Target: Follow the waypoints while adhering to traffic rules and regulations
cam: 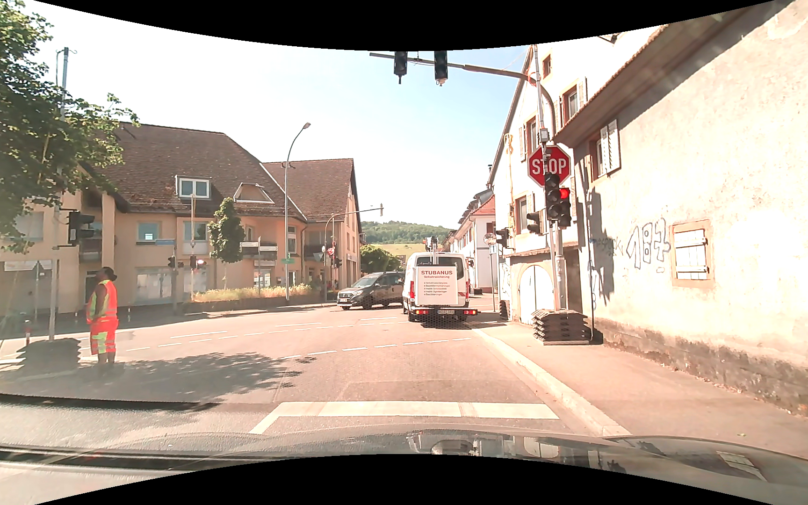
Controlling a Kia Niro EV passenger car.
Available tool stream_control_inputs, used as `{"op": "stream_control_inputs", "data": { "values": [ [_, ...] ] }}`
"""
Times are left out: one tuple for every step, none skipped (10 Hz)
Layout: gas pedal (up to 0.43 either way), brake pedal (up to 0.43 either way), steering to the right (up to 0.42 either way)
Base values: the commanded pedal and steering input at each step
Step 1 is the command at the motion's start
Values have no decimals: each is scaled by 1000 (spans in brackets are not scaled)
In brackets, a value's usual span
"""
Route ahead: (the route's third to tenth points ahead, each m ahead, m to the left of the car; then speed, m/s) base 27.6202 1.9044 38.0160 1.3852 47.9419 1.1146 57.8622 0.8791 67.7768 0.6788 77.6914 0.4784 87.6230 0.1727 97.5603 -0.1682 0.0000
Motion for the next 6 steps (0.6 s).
{"op": "stream_control_inputs", "data": {
  "values": [
    [0, 274, -6],
    [0, 274, -6],
    [0, 274, -6],
    [0, 274, -6],
    [0, 274, -6],
    [0, 274, -6]
  ]
}}
